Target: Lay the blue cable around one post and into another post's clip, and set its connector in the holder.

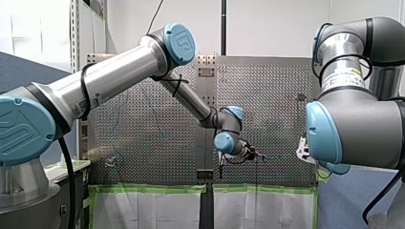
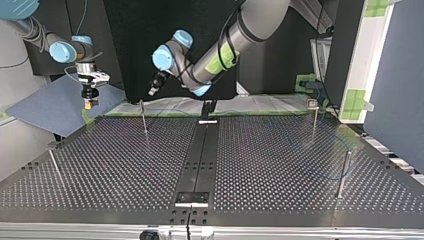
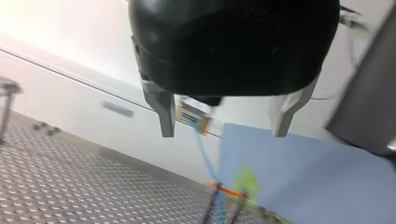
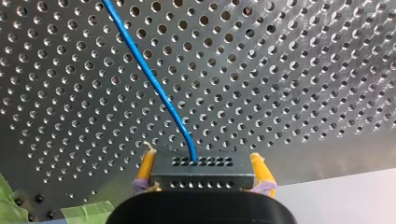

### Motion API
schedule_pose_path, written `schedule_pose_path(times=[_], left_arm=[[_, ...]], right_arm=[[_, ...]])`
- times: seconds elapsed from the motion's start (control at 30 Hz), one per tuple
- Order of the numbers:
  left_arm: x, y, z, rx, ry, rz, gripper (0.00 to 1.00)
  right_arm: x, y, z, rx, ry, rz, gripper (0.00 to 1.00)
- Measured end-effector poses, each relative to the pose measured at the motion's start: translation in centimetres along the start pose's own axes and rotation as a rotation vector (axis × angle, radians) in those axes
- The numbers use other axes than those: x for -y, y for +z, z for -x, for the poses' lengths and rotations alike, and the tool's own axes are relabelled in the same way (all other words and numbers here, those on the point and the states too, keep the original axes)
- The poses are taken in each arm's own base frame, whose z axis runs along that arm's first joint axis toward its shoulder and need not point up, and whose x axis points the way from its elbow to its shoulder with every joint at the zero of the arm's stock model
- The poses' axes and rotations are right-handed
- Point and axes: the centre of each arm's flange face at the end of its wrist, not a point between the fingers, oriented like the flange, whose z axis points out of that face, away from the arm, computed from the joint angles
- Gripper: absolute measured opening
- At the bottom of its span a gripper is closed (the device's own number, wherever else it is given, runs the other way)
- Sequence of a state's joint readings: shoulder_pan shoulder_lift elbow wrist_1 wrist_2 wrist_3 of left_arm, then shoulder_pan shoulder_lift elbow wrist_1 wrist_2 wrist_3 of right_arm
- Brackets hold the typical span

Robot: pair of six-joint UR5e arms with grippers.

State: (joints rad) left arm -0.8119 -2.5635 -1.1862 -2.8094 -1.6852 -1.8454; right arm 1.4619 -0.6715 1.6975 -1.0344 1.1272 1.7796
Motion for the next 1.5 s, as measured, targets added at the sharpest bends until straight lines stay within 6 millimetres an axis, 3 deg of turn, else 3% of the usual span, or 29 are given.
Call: schedule_pose_path(times=[0.47,1.5], left_arm=[[-2.5,2.5,-1.1,0.067,-0.14,0.067,1.0],[-3.4,2.4,-1.0,0.042,-0.164,0.091,1.0]], right_arm=[[0.2,0.0,0.1,0.002,0.001,-0.003,0.0],[0.2,0.0,0.2,0.002,0.005,-0.003,0.0]])
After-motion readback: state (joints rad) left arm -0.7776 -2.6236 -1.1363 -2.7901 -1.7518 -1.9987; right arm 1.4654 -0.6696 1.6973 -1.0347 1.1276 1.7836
